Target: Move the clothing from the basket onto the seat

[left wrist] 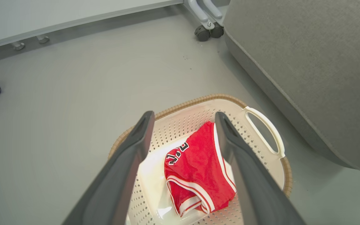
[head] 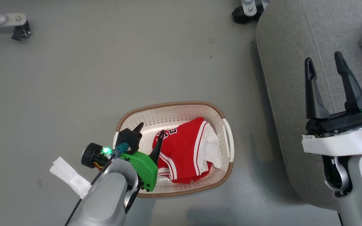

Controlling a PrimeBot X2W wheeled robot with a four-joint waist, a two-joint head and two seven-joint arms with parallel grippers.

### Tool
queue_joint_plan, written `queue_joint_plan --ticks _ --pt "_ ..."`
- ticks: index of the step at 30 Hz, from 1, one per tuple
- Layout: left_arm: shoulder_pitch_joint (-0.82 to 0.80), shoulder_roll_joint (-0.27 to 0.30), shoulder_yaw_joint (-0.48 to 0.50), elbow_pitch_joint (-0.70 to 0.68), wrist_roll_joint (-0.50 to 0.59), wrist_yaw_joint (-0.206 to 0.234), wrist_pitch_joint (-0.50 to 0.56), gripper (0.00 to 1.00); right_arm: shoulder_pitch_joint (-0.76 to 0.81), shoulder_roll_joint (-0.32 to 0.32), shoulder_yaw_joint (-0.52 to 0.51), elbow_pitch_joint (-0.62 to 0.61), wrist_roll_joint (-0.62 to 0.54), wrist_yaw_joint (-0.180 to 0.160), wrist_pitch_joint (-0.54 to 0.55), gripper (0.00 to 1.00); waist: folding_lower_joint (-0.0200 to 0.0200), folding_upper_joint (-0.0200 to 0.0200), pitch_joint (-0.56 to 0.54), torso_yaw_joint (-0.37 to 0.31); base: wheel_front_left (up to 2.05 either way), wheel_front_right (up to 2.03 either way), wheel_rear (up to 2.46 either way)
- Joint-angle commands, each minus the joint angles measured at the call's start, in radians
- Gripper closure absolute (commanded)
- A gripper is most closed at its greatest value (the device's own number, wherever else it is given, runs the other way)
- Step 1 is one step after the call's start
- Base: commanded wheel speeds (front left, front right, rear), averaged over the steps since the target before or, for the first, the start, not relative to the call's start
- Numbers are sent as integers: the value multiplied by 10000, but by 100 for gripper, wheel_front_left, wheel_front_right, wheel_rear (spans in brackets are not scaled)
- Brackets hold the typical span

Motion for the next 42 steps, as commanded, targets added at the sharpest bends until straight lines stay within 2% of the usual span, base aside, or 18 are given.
queue_joint_plan --ticks 1,7,13,19,26,34,42 --pt "-478 50 -185 311 -247 -106 291 0 -284 4 -11 -117 -28 1 -27 0 -2 0 2085 -477 0 0 0" --pt "-1776 113 -1725 1417 -1236 -218 1652 0 -950 156 62 -444 -42 1 -27 0 -2 0 3344 -1041 0 0 0" --pt "-2804 569 -3267 1508 -2177 -217 1920 0 -1488 406 127 -740 -24 1 -29 0 -2 0 4316 -1568 0 0 0" --pt "-3867 843 -4446 2192 -2366 -219 1983 0 -1854 529 63 -961 -34 1 -29 0 -2 0 5090 -1891 0 0 0" --pt "-5188 972 -4599 3558 -1841 377 1447 0 -2224 617 92 -1364 -33 1 -29 0 -2 0 5964 -2172 0 0 0" --pt "-6009 1367 -4641 4481 -1965 63 1504 0 -2503 768 510 -1600 -100 1 -28 0 -2 0 6633 -2599 0 0 0" --pt "-6465 1597 -4968 4788 -1639 218 1322 0 -2476 848 669 -1787 -38 1 -28 0 -2 0 6936 -2780 0 0 0"
